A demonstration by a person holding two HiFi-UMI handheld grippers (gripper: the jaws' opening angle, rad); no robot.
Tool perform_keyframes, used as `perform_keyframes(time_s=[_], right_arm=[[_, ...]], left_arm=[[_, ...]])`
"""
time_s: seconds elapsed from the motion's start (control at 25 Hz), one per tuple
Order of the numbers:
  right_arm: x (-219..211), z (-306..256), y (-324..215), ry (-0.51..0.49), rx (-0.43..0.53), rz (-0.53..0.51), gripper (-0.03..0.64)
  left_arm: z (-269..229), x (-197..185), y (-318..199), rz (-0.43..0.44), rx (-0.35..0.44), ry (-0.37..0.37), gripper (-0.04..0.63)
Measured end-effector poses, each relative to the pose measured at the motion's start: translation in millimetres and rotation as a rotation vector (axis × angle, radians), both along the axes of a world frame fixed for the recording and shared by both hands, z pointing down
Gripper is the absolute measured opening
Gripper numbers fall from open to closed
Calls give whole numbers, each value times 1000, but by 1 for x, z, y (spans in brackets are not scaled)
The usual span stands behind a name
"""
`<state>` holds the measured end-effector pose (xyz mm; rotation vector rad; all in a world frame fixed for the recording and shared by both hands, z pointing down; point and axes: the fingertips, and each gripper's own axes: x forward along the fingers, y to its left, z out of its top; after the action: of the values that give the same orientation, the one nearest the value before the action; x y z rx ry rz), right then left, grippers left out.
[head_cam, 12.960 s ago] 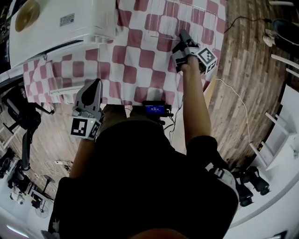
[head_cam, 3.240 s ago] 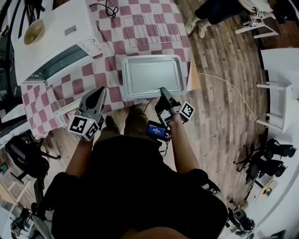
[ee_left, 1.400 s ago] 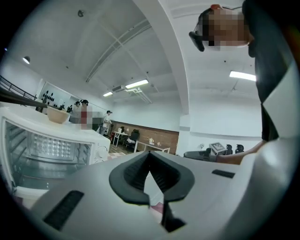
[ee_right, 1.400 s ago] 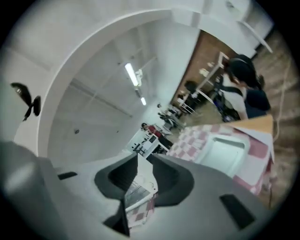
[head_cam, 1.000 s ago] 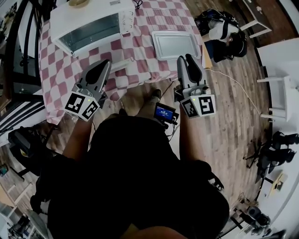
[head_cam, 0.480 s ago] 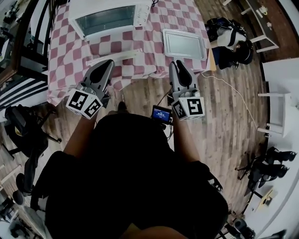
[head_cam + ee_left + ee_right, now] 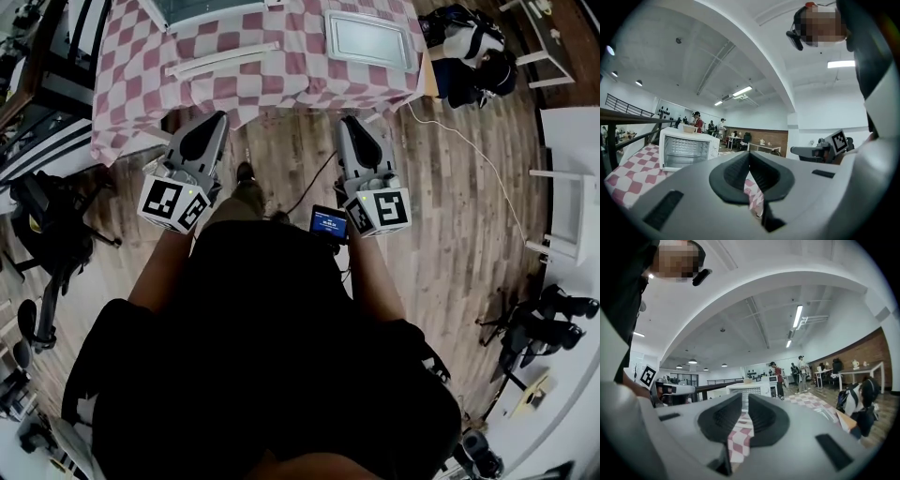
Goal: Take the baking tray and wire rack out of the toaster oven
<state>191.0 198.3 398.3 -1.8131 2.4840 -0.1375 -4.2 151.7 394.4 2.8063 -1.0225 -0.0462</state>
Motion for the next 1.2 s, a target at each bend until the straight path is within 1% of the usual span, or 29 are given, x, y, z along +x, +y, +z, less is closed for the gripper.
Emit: perform_keyframes(time_s=[0.12,0.24,0.48,0.6,0.72,1.0,1.2], right_arm=[[6,7,35,-11,-27,6,40],[10,11,64,-32,-34,8,31],[15,21,102,-29,-46,15,10],[20,22,113,-29,-46,32,5],[24,23,120,-29,-48,43,3],[39,22,129,-11,-41,75,3],[53,21,135,-21,-39,110,3]], left_arm=[[7,1,33,-6,-16,-5,-6],[12,7,65,7,-30,-10,-6],[14,15,109,18,-21,-29,-6],[12,15,120,14,-3,-40,-6],[11,20,127,28,28,-72,-6],[12,40,131,71,15,-55,-6],[10,51,130,93,21,-61,-6]])
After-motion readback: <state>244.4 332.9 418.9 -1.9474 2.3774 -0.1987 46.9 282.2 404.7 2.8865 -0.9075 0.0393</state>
